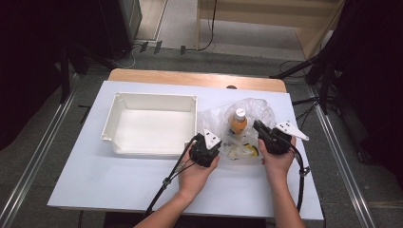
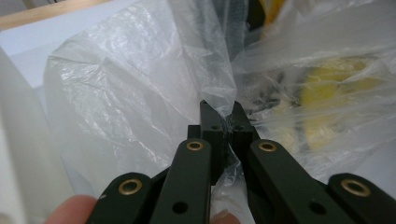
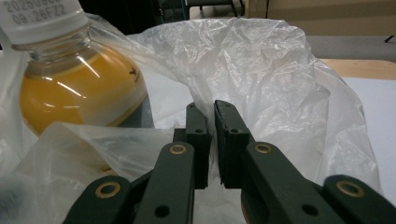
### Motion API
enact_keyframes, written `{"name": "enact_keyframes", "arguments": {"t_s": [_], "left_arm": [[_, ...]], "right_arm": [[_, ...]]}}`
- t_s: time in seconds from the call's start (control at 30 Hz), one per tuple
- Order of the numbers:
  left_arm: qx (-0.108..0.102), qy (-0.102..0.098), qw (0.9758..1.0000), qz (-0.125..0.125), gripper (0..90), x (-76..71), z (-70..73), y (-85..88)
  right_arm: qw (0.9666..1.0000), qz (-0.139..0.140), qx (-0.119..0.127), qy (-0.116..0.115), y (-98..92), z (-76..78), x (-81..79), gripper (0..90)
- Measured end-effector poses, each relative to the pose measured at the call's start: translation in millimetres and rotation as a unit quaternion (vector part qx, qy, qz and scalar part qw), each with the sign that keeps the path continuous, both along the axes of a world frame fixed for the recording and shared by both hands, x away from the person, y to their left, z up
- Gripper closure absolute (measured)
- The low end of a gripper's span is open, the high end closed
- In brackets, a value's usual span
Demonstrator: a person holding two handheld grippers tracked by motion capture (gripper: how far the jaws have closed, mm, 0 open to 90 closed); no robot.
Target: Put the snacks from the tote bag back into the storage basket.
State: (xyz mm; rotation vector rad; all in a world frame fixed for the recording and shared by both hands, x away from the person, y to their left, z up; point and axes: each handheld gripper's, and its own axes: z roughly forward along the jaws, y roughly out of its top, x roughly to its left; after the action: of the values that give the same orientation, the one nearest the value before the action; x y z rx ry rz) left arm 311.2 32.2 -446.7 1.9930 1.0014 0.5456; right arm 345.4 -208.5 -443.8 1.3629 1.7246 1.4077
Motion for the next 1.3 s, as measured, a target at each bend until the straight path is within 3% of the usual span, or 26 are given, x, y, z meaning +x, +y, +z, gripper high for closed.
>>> {"name": "enact_keyframes", "arguments": {"t_s": [0.1,0.2,0.33,0.6,0.77,0.9,1.0,1.1,1.13,1.17,1.2,1.23,1.27,1.3], "left_arm": [[0.039,-0.012,0.9991,-0.014,90.0,-3.8,-7.8,-7.8],[0.051,-0.014,0.9984,-0.018,90.0,-5.9,-13.5,-10.3],[0.061,-0.01,0.9977,-0.026,90.0,-9.0,-25.4,-9.5],[0.05,-0.001,0.9985,-0.021,89.8,-10.3,-29.5,-4.4],[0.031,0.013,0.9994,-0.002,89.0,-6.1,-30.2,0.5],[0.046,0.006,0.9989,0.008,89.2,-6.7,-31.2,-2.3],[0.051,0.009,0.9986,0.008,89.3,-6.5,-31.4,-2.8],[0.047,0.02,0.9987,0.007,89.3,-5.2,-31.2,-0.9],[0.045,0.021,0.9987,0.008,89.3,-5.0,-31.3,-0.6],[0.044,0.022,0.9987,0.01,89.3,-5.0,-31.2,0.0],[0.043,0.024,0.9988,0.009,89.3,-4.8,-31.1,0.6],[0.04,0.026,0.9988,0.01,89.4,-4.7,-31.0,1.4],[0.037,0.028,0.9989,0.011,89.6,-4.6,-31.0,2.1],[0.037,0.029,0.9988,0.01,89.6,-4.4,-30.9,3.0]], "right_arm": [[1.0,0.007,0.002,-0.005,1.2,1.2,-0.7,85.6],[0.9999,0.015,0.002,-0.008,3.5,2.2,-1.6,85.4],[0.9998,0.019,-0.009,0.009,7.1,-2.4,0.9,84.9],[0.9988,0.021,-0.023,0.037,19.7,-13.0,6.5,84.3],[0.9989,0.018,-0.023,0.037,21.4,-12.4,6.7,84.4],[0.9989,0.02,-0.015,0.039,21.3,-11.4,7.6,84.5],[0.9986,0.024,-0.025,0.04,23.5,-10.5,10.0,84.1],[0.9959,0.024,-0.033,0.08,24.0,-19.0,18.6,83.8],[0.9959,0.024,-0.033,0.08,24.0,-19.0,18.6,83.8],[0.9934,0.018,-0.042,0.106,23.3,-26.4,23.0,84.2],[0.9934,0.018,-0.042,0.106,23.3,-26.4,23.0,84.2],[0.9923,0.014,-0.042,0.115,22.7,-29.0,24.5,84.6],[0.9888,0.003,-0.047,0.142,19.9,-35.5,28.1,85.6],[0.9888,0.003,-0.047,0.142,19.9,-35.5,28.1,85.6]]}}
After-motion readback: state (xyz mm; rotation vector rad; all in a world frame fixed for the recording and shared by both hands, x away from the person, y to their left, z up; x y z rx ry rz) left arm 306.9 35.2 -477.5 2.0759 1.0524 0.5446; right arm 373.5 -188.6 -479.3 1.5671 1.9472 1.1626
